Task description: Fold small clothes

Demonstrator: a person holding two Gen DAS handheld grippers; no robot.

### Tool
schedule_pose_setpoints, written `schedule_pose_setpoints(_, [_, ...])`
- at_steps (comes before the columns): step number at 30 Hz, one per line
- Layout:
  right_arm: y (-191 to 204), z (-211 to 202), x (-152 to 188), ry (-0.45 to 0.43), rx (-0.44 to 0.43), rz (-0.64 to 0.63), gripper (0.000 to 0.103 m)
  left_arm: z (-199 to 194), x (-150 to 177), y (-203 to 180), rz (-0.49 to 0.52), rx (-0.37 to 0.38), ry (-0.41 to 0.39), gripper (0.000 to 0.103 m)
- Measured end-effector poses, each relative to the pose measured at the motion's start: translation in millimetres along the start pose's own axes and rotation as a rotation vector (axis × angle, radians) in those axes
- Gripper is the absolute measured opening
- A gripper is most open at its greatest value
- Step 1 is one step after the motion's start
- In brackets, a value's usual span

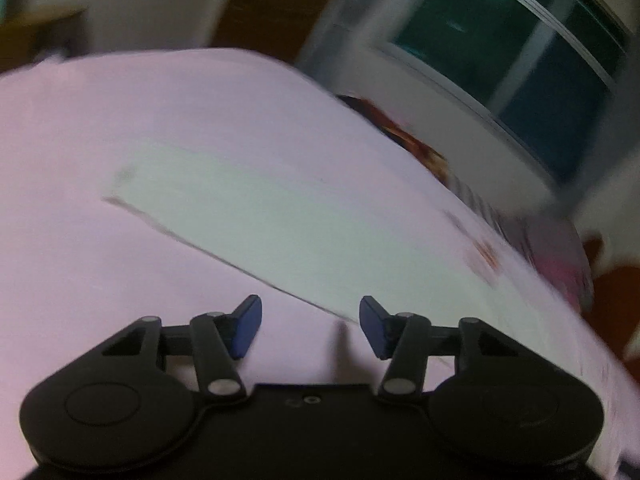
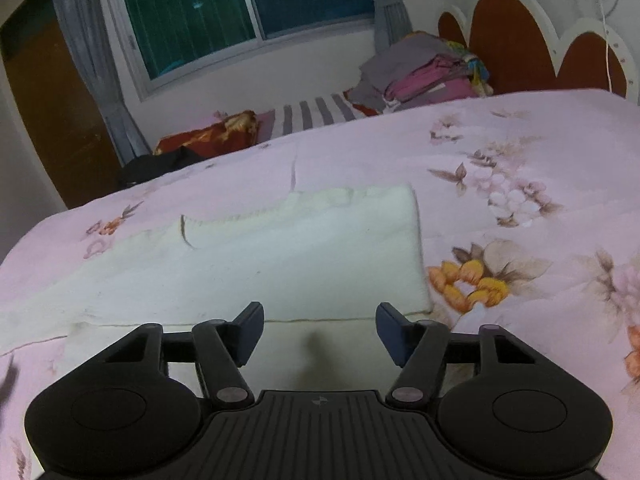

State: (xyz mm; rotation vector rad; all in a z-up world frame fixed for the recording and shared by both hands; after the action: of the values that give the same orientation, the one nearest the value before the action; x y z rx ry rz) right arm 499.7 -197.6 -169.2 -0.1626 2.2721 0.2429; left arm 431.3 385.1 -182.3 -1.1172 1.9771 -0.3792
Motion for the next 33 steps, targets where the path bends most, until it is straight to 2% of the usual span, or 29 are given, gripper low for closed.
schedule_pose_setpoints(1, [3, 2, 0, 0.004, -0.002, 0.003, 0.063, 2, -10, 9, -0.050, 0.007, -0.005, 0.052])
schedule_pose_setpoints(3, [12, 3, -2, 0.012, 0.001, -0.006, 0.063, 8, -27, 27, -0.152, 0.020, -0.009, 0.044])
schedule_pose_setpoints(7, [25, 6, -7, 0.008, -0.003, -0.022, 0.063, 22, -45, 48, -0.345, 0.108, -0.014, 0.041])
schedule_pose_setpoints(10, [30, 6, -11, 0.004, 0.001, -0.027, 0.063, 29, -52, 56, -0.402, 0.127, -0.034, 0.034])
schedule_pose_setpoints(12, [32, 7, -14, 0.004, 0.006, -0.031, 0.063, 33, -57, 59, -0.418, 0.127, -0.051, 0.025])
schedule_pose_setpoints(13, [32, 7, -15, 0.004, 0.006, -0.031, 0.063, 34, -59, 62, -0.420, 0.127, -0.053, 0.023])
schedule_pose_setpoints(14, [32, 7, -15, 0.005, 0.006, -0.030, 0.063, 36, -60, 62, -0.420, 0.125, -0.053, 0.015])
schedule_pose_setpoints(15, [32, 6, -15, 0.004, 0.012, -0.029, 0.063, 39, -60, 61, -0.416, 0.125, -0.053, 0.000])
schedule_pose_setpoints(17, [30, 6, -15, 0.004, 0.019, -0.026, 0.063, 39, -62, 55, -0.398, 0.158, -0.038, 0.003])
schedule_pose_setpoints(19, [25, 6, -14, 0.009, 0.033, -0.018, 0.063, 29, -66, 46, -0.349, 0.199, -0.066, 0.003])
schedule_pose_setpoints(20, [22, 7, -13, 0.014, 0.040, -0.015, 0.063, 26, -70, 45, -0.314, 0.193, -0.096, 0.003])
schedule_pose_setpoints(21, [19, 9, -11, 0.023, 0.042, -0.012, 0.063, 30, -70, 51, -0.312, 0.144, -0.103, 0.003])
schedule_pose_setpoints(22, [16, 13, -7, 0.042, 0.047, -0.010, 0.063, 36, -63, 60, -0.332, 0.085, -0.075, 0.003])
schedule_pose_setpoints(24, [8, 18, 0, 0.072, 0.061, 0.021, 0.063, 42, -61, 62, -0.365, 0.084, -0.067, 0.005])
schedule_pose_setpoints(25, [5, 18, 1, 0.067, 0.055, 0.042, 0.063, 41, -61, 57, -0.345, 0.077, -0.066, 0.004])
schedule_pose_setpoints(29, [-3, 14, 3, 0.057, 0.057, 0.069, 0.063, 32, -59, 25, -0.244, 0.107, -0.076, 0.003])
schedule_pose_setpoints(33, [-11, 8, 2, 0.042, 0.056, 0.087, 0.063, 28, -45, -38, -0.090, 0.178, -0.063, 0.003])
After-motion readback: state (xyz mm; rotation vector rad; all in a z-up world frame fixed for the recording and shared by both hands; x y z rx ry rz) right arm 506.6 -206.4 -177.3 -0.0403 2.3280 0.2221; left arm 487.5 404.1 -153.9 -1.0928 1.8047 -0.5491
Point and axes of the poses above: each gripper's, at about its wrist camera, not at the fingertips, and z roughly the way its jaws point, y to its left, x to its underside, the point moved 10 cm from there along z, roughly the way its jaws point, and after that the axes turned 14 degrees about -z, right-handed, at the moved point
